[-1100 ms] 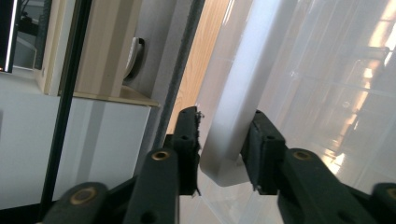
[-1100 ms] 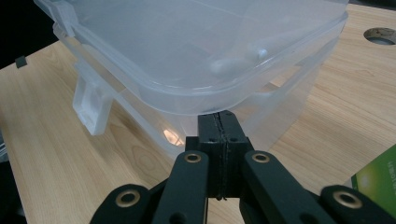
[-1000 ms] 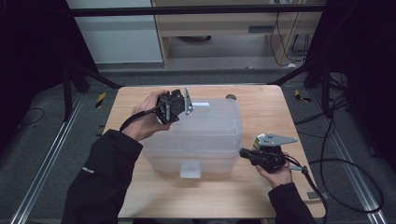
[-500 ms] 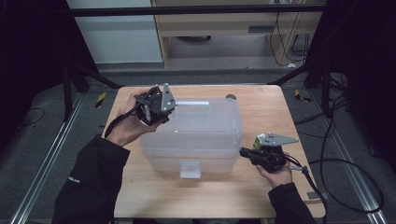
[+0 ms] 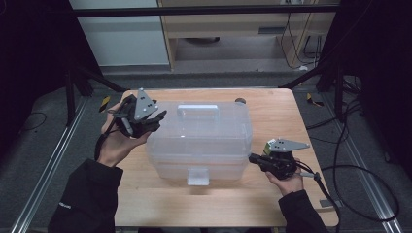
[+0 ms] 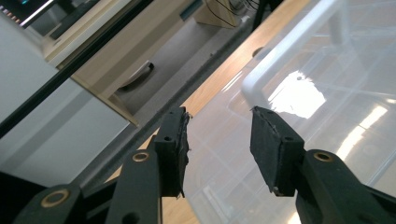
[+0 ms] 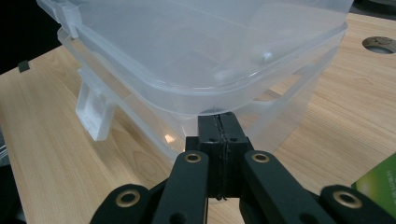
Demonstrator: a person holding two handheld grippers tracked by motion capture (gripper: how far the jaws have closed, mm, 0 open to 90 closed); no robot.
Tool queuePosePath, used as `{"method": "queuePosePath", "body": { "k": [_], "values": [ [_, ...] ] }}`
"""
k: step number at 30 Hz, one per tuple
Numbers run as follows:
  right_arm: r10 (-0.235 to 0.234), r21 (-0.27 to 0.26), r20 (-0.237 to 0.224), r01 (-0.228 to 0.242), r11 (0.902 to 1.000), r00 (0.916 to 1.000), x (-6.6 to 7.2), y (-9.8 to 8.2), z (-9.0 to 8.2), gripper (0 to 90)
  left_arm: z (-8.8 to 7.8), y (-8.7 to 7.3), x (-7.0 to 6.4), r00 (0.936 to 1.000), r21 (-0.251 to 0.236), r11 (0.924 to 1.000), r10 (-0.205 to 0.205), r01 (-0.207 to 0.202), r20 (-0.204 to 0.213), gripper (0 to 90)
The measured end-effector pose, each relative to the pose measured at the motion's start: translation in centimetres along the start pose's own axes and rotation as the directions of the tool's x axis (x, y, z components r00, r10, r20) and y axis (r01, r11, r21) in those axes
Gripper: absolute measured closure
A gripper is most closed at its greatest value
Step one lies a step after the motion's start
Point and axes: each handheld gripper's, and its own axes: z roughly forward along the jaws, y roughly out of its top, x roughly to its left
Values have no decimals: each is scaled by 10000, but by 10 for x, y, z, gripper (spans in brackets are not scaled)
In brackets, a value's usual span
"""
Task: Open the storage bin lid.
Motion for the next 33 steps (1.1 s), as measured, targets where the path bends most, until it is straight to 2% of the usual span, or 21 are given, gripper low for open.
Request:
{"method": "queuePosePath", "body": {
  "k": [2, 3, 5, 8, 10, 13, 19, 24, 27, 30, 33],
  "values": [
    [-2, 6, 0, 2, 10000, 10000, 0, 0, 0, 900, -5, -8, 5, 9987, -192, 9986, -489, 487, -114, 577],
    [-10, -9, 2, 10, 10000, 10000, 0, 0, 0, 900, -7, -14, 7, 9959, -350, 9956, -877, 869, -216, 584],
    [9, -23, 9, -9, 10000, 10000, 0, 0, 0, 900, -13, -23, 12, 9902, -581, 9895, -1347, 1324, -379, 604],
    [10, -68, 10, -10, 10000, 10000, 0, 0, 0, 900, -20, -35, 17, 9806, -887, 9802, -1835, 1772, -689, 626],
    [4, -96, 28, -4, 10000, 10000, 0, 1, -1, 900, -25, -44, 19, 9738, -904, 9732, -2179, 2117, -655, 628],
    [53, -134, 17, -53, 9999, 10000, 0, 2, -1, 900, -28, -59, 20, 9682, -788, 9694, -2385, 2326, -761, 626],
    [59, -239, 37, -58, 9997, 10000, 0, 3, -2, 900, -28, -90, 20, 9523, -609, 9550, -2946, 2903, -797, 637],
    [93, -302, 32, -92, 9995, 10000, 0, 5, -3, 900, -24, -105, 17, 9456, -382, 9488, -3156, 3135, -788, 647],
    [91, -318, 46, -90, 9995, 9999, 0, 6, -3, 900, -21, -116, 14, 9392, -295, 9417, -3364, 3351, -686, 657],
    [119, -334, 62, -117, 9994, 9999, 0, 7, -3, 900, -18, -125, 12, 9355, -171, 9372, -3487, 3483, -564, 662],
    [118, -345, 99, -115, 9993, 9999, -1, 9, -3, 900, -15, -135, 9, 9282, -127, 9290, -3702, 3700, -373, 678]
  ]
}}
